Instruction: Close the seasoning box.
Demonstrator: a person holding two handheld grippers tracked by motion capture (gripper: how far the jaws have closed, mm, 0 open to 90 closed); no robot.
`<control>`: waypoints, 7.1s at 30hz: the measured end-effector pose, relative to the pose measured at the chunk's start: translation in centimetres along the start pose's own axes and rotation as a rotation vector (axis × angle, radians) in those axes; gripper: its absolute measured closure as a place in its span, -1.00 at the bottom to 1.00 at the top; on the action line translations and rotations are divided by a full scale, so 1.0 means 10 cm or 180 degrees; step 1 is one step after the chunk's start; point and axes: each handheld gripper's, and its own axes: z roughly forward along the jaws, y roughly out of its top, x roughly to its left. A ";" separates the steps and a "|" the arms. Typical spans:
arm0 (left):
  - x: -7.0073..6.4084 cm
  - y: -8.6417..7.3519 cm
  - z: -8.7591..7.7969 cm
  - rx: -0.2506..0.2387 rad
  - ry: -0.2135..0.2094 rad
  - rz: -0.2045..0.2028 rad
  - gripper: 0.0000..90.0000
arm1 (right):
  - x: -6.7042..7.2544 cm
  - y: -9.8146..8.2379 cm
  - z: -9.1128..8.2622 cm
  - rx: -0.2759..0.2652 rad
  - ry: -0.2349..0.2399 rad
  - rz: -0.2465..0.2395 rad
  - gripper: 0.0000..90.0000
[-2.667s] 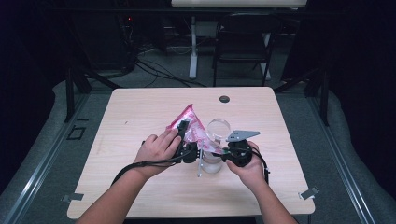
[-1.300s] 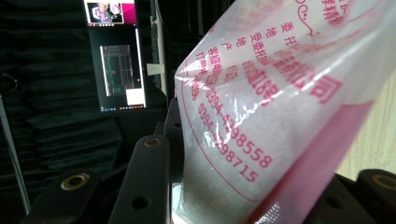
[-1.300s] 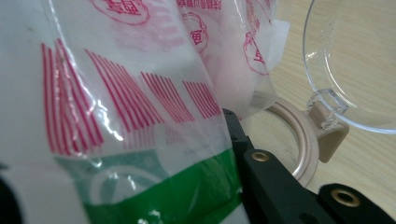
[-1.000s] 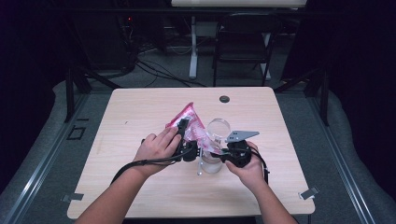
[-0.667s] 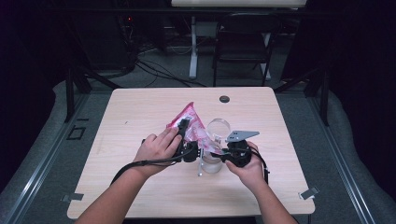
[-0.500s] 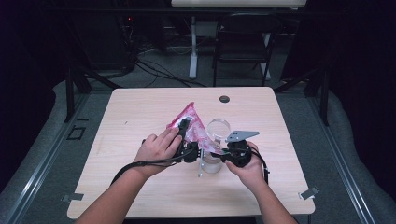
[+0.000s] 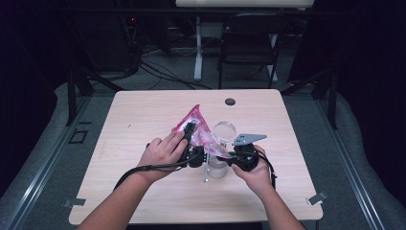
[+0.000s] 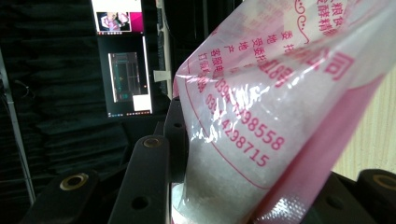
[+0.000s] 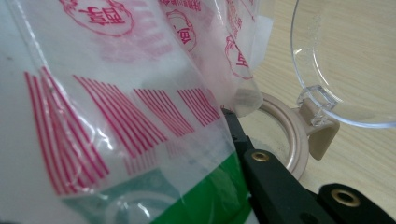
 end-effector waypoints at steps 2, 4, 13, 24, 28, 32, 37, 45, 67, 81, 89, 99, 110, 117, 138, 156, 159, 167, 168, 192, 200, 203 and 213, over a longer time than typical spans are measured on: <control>0.00 0.01 0.00 -0.0005 0.0005 0.0011 0.54 | -0.01 0.00 0.00 -0.0002 0.0000 0.0009 1.00; 0.01 0.01 0.00 -0.0002 0.0003 0.0021 0.54 | -0.01 0.00 0.00 -0.0001 -0.0005 0.0010 1.00; 0.00 0.02 -0.01 -0.0002 -0.0013 0.0014 0.54 | -0.02 -0.01 0.00 0.0019 -0.0012 0.0014 1.00; 0.00 0.03 -0.02 -0.0014 0.0025 0.0071 0.53 | -0.02 -0.01 0.01 0.0044 -0.0015 0.0011 1.00; 0.01 0.04 -0.04 -0.0029 0.0023 0.0058 0.53 | -0.02 -0.02 0.02 0.0051 -0.0027 0.0014 1.00; 0.02 0.07 -0.06 -0.0051 0.0065 0.0129 0.51 | -0.03 -0.03 0.02 0.0044 -0.0032 0.0044 1.00; 0.03 0.07 -0.06 -0.0046 0.0047 0.0152 0.51 | -0.03 -0.02 0.02 0.0039 -0.0038 0.0039 1.00; 0.02 0.08 -0.06 -0.0039 0.0033 0.0223 0.51 | -0.04 -0.03 0.02 0.0054 -0.0041 0.0044 1.00; -0.02 0.10 -0.04 -0.0050 -0.0081 0.0341 0.47 | -0.05 -0.04 0.04 0.0109 -0.0116 0.0020 1.00; -0.04 0.03 -0.01 -0.0002 -0.0148 0.0292 0.50 | -0.01 -0.03 0.05 0.0120 -0.0148 -0.0027 1.00; -0.04 0.00 -0.01 0.0010 -0.0157 0.0254 0.50 | 0.00 -0.02 0.04 0.0087 -0.0158 -0.0046 1.00; -0.07 -0.04 0.00 0.0046 -0.0204 0.0162 0.51 | 0.01 -0.01 0.03 0.0037 -0.0170 -0.0071 1.00; -0.13 -0.11 0.00 0.0086 -0.0245 0.0013 0.54 | 0.04 0.00 0.01 0.0019 -0.0181 -0.0085 1.00; -0.15 -0.16 -0.01 0.0105 -0.0273 -0.0099 0.55 | 0.08 0.02 0.01 -0.0008 -0.0177 -0.0122 1.00; -0.36 -0.32 -0.03 0.0176 -0.0506 -0.0777 0.60 | 0.16 0.06 0.02 -0.0053 -0.0196 -0.0180 1.00; -0.52 -0.40 0.00 0.0208 -0.0663 -0.1044 0.62 | 0.18 0.06 0.04 -0.0071 -0.0180 -0.0193 1.00; -0.54 -0.41 0.00 0.0200 -0.0713 -0.1135 0.63 | 0.18 0.06 0.04 -0.0070 -0.0184 -0.0195 0.99; -0.64 -0.45 0.02 0.0192 -0.0863 -0.1389 0.64 | 0.20 0.06 0.05 -0.0075 -0.0179 -0.0201 0.99; -0.65 -0.45 0.03 0.0191 -0.0887 -0.1434 0.64 | 0.20 0.07 0.05 -0.0067 -0.0173 -0.0202 0.99; -1.02 -0.78 0.22 -0.0003 -0.1806 -0.3041 0.70 | 0.19 0.08 0.02 -0.0322 -0.0076 -0.0137 0.36; -0.98 -0.95 0.29 -0.0079 -0.2012 -0.3508 0.71 | 0.17 0.09 -0.02 -0.0440 -0.0070 -0.0106 0.27; -0.95 -1.00 0.31 -0.0102 -0.2095 -0.3633 0.71 | 0.17 0.09 -0.04 -0.0488 -0.0063 -0.0093 0.26; -0.72 -1.36 0.26 -0.0076 -0.1919 -0.3883 0.71 | 0.13 0.10 -0.08 -0.0558 -0.0075 -0.0030 0.23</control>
